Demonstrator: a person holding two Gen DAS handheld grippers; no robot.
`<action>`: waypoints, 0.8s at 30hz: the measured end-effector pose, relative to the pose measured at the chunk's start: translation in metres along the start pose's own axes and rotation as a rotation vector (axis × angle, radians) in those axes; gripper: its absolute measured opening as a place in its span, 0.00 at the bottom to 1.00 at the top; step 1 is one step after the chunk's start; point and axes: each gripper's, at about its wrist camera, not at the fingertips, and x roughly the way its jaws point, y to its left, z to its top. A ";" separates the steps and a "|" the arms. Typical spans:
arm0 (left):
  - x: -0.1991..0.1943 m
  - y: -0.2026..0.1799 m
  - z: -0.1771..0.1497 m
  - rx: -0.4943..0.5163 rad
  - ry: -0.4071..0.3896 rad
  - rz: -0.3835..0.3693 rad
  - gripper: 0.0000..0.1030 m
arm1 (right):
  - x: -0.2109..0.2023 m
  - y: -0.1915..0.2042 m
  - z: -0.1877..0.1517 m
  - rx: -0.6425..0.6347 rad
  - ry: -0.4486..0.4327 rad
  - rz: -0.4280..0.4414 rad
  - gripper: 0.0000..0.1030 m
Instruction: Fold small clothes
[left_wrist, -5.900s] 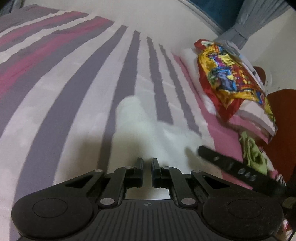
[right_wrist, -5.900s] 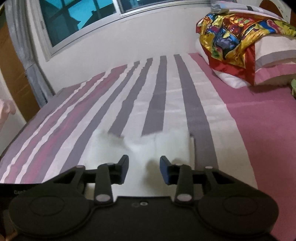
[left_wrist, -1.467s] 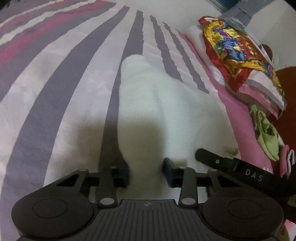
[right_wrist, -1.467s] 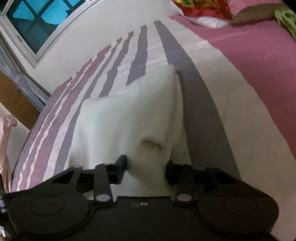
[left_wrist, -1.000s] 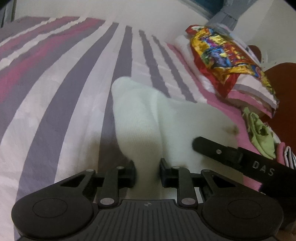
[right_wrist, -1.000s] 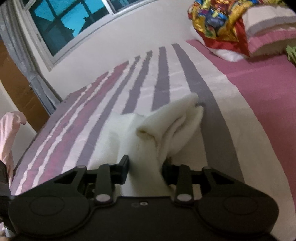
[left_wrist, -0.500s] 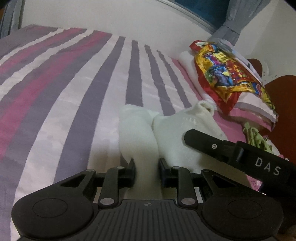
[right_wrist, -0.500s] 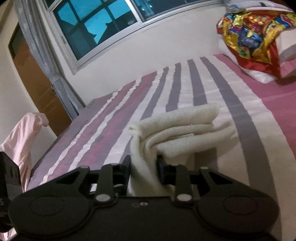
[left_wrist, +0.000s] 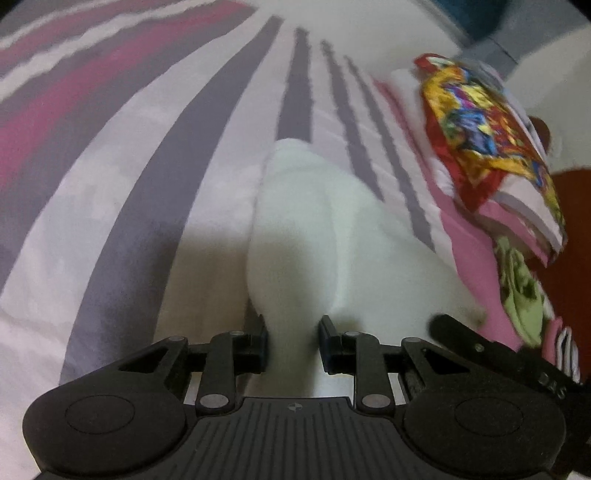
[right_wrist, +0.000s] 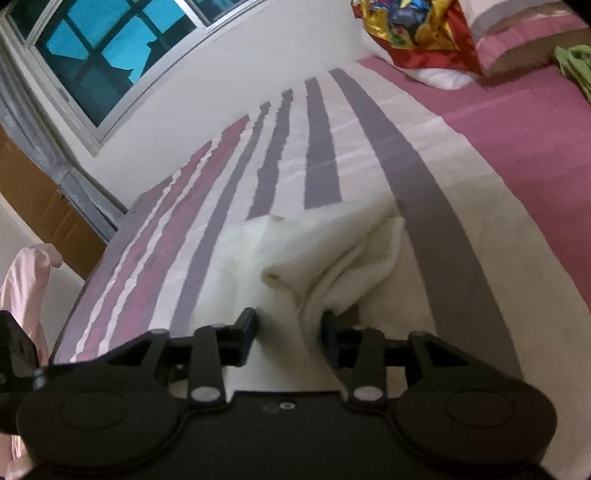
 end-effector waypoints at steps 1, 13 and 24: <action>0.003 0.003 0.000 -0.016 0.007 -0.004 0.25 | 0.000 -0.003 0.001 0.009 -0.006 -0.015 0.54; 0.020 0.013 -0.006 -0.124 -0.001 -0.056 0.22 | 0.052 -0.040 0.012 0.318 0.060 0.090 0.38; -0.043 0.014 0.016 -0.082 -0.133 -0.113 0.20 | 0.012 0.029 0.019 0.060 -0.084 0.188 0.32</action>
